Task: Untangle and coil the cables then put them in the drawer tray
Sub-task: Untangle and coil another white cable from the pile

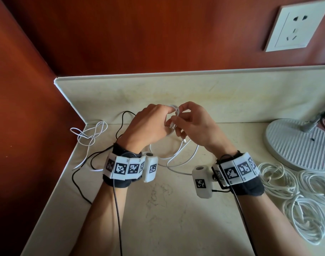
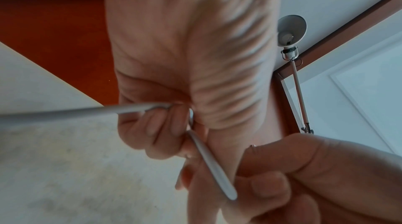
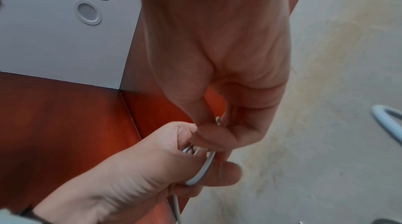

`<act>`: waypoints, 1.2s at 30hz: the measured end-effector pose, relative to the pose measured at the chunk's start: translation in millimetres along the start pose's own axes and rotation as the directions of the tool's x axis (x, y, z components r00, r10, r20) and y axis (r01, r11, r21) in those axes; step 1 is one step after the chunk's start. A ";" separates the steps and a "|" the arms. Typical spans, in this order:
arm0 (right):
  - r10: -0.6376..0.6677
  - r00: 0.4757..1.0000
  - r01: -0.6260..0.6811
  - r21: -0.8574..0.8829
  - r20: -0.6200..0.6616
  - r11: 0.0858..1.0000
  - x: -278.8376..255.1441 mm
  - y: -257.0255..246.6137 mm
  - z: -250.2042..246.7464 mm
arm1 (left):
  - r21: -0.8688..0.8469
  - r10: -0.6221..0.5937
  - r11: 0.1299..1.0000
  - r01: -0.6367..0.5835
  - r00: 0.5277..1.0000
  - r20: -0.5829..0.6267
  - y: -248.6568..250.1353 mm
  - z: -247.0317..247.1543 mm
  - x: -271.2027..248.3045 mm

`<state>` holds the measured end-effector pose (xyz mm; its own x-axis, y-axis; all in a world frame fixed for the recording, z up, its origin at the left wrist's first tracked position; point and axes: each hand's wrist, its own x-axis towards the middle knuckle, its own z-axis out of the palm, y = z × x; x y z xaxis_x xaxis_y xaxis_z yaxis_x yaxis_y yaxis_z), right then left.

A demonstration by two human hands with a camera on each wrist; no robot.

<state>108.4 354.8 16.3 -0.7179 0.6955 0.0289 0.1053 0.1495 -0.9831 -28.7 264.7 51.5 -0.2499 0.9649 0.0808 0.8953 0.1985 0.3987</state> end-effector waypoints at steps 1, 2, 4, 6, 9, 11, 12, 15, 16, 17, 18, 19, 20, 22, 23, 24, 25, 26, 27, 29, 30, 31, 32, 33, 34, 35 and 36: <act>0.001 1.000 -0.001 0.003 0.007 1.000 -0.8 -1.0 -0.1 | 0.003 0.003 1.000 -0.003 1.000 0.001 0.1 0.4 0.2; 0.001 1.000 -0.002 0.004 0.012 1.000 -1.2 -1.7 -0.4 | 0.008 0.010 1.000 -0.010 1.000 0.002 0.0 0.2 0.2; -0.004 1.000 0.004 0.009 0.008 1.000 -0.9 -1.8 -0.3 | 0.013 0.028 1.000 -0.028 1.000 0.006 -0.1 -0.6 -0.2; -0.018 1.000 0.019 0.014 -0.009 1.000 -1.0 -2.7 1.3 | 0.009 0.033 0.999 -0.033 0.999 0.008 0.0 -1.7 -0.1; -0.046 0.998 0.046 -0.002 -0.045 0.999 -1.7 -4.8 3.3 | 0.014 0.027 1.000 -0.028 1.000 0.005 0.8 -2.7 -0.1; -0.058 0.995 0.057 -0.015 -0.077 0.998 -1.4 -4.1 5.3 | 0.031 0.026 0.999 -0.026 1.000 0.000 1.0 -2.0 0.4; -0.070 0.993 0.067 -0.031 -0.096 0.997 -0.5 -2.9 7.0 | 0.042 0.026 0.999 -0.025 1.000 -0.004 1.6 -1.6 0.7; -0.109 0.986 0.096 -0.107 -0.125 0.990 2.3 1.7 9.3 | 0.072 0.029 0.997 -0.028 0.999 -0.017 3.3 -0.6 1.4; -0.113 0.988 0.103 -0.095 -0.109 0.990 2.9 2.3 7.4 | 0.051 0.023 0.998 -0.022 0.999 -0.025 2.3 -1.3 1.3; -0.114 0.991 0.110 -0.052 -0.076 0.993 3.6 3.1 3.7 | 0.017 0.010 1.000 -0.009 0.999 -0.037 0.5 -2.7 1.3; -0.113 0.993 0.113 0.016 -0.028 0.993 4.4 3.8 -1.0 | -0.023 -0.005 1.000 0.004 0.999 -0.053 -1.5 -4.5 1.2; -0.109 0.994 0.106 0.095 0.029 0.990 4.7 4.5 -6.0 | -0.064 -0.020 0.998 0.016 0.997 -0.069 -4.4 -5.4 1.7; -0.102 0.991 0.085 0.182 0.087 0.980 4.9 5.6 -10.5 | -0.105 -0.029 0.994 0.020 0.996 -0.085 -7.1 -5.8 2.5; -0.085 0.982 0.020 0.354 0.169 0.935 5.6 7.4 -15.4 | -0.173 -0.037 0.985 0.017 0.993 -0.113 -10.3 -4.9 4.5; -0.082 0.979 -0.002 0.409 0.188 0.913 6.1 8.0 -16.4 | -0.201 -0.041 0.979 0.015 0.991 -0.126 -10.4 -4.2 5.5; -0.083 0.977 -0.012 0.437 0.196 0.900 6.8 8.9 -17.0 | -0.226 -0.042 0.974 0.011 0.991 -0.131 -10.0 -3.7 6.4; -0.084 0.977 -0.013 0.446 0.198 0.895 7.3 9.6 -17.7 | -0.244 -0.039 0.970 0.008 0.991 -0.124 -9.4 -3.5 7.2; -0.087 0.976 -0.011 0.447 0.198 0.894 7.7 9.4 -18.8 | -0.263 -0.034 0.965 0.002 0.993 -0.116 -8.3 -4.2 7.3; -0.087 0.977 -0.009 0.443 0.196 0.897 8.1 9.6 -20.3 | -0.288 -0.035 0.958 0.002 0.993 -0.110 -7.6 -4.9 6.9; -0.088 0.977 -0.002 0.424 0.193 0.906 8.8 8.6 -23.9 | -0.324 -0.041 0.946 0.003 0.993 -0.110 -6.1 -8.9 5.8; -0.090 0.977 0.003 0.408 0.193 0.913 9.1 8.1 -26.3 | -0.329 -0.042 0.944 0.000 0.992 -0.120 -5.5 -10.5 5.3; -0.093 0.977 0.012 0.383 0.193 0.924 9.0 7.5 -28.6 | -0.332 -0.042 0.943 -0.002 0.991 -0.125 -5.0 -10.8 4.9; -0.096 0.977 0.024 0.348 0.191 0.937 8.8 6.7 -31.5 | -0.336 -0.042 0.942 -0.002 0.991 -0.124 -4.8 -9.9 4.5; -0.100 0.977 0.038 0.307 0.187 0.951 8.3 6.1 -34.5 | -0.341 -0.038 0.940 -0.005 0.992 -0.118 -4.5 -8.7 4.1; -0.106 0.978 0.056 0.259 0.182 0.964 7.8 5.0 -38.3 | -0.349 -0.039 0.937 0.000 0.994 -0.106 -3.8 -7.6 3.6; -0.116 0.978 0.080 0.204 0.175 0.976 7.3 3.8 -42.5 | -0.354 -0.035 0.935 -0.001 0.995 -0.095 -3.6 -6.2 3.5; -0.131 0.978 0.107 0.146 0.161 0.983 6.5 2.3 -47.2 | -0.349 -0.024 0.937 -0.008 0.996 -0.087 -2.6 -5.2 3.5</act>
<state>136.5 392.9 22.7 -0.8270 0.5475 0.1275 -0.0740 0.1188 -0.9902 -33.8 266.6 55.6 -0.3020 0.9414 0.1504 0.7125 0.1181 0.6916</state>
